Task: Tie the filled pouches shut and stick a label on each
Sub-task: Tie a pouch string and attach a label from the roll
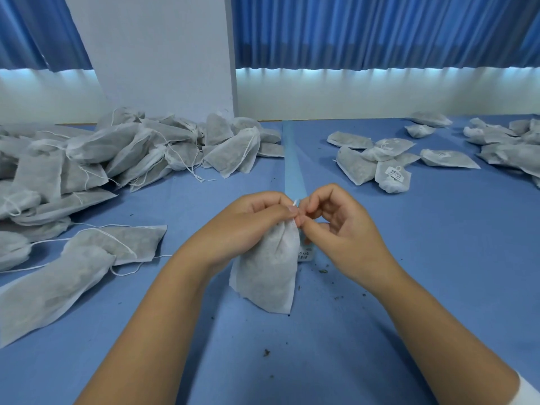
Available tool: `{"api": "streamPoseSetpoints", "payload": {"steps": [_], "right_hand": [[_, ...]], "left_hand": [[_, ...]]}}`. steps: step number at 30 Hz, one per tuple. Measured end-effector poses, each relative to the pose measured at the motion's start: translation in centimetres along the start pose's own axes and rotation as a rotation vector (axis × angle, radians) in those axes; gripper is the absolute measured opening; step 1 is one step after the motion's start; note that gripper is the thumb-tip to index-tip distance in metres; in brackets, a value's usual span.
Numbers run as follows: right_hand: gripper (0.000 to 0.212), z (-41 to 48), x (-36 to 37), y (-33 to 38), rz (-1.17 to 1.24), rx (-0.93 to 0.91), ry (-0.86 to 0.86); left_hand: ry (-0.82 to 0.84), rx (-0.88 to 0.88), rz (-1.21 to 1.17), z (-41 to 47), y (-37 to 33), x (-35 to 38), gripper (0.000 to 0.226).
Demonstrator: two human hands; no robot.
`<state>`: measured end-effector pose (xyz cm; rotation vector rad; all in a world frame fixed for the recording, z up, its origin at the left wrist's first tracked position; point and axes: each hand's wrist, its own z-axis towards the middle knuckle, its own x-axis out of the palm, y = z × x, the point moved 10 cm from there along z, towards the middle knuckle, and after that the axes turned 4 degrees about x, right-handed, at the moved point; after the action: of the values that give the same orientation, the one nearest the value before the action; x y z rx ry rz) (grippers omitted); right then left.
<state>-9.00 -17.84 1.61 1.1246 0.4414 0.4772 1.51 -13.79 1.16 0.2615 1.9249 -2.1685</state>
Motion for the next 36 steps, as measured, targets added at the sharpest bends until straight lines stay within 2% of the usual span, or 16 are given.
{"api": "streamPoseSetpoints", "payload": {"steps": [9,11,13,20,24,30,36], "right_hand": [[0.031,0.3,-0.4,-0.5,-0.023,0.054,-0.028],[0.031,0.4,-0.6,-0.7,0.007,0.063,-0.046],[0.031,0.4,-0.7,-0.7,0.045,0.07,-0.049],[0.032,0.3,-0.5,-0.3,0.151,0.045,-0.029],[0.034,0.2,-0.9,-0.3,0.084,0.036,-0.058],[0.027,-0.2,-0.8,1.2,-0.293,-0.153,-0.118],[0.028,-0.2,-0.6,1.0,-0.325,-0.125,-0.098]], "left_hand": [[-0.167,0.031,0.163,0.3,0.4,-1.8,0.025],[-0.188,0.038,0.136,0.4,0.3,-1.8,0.016],[-0.186,0.042,0.108,0.3,0.0,-1.7,0.008],[-0.164,0.009,0.09,0.4,0.7,-1.6,0.015],[-0.205,-0.008,0.075,0.4,1.1,-2.2,0.014],[-0.199,-0.014,0.161,0.5,1.2,-1.9,0.014],[-0.195,-0.019,0.168,0.4,1.1,-1.9,0.014]]}}
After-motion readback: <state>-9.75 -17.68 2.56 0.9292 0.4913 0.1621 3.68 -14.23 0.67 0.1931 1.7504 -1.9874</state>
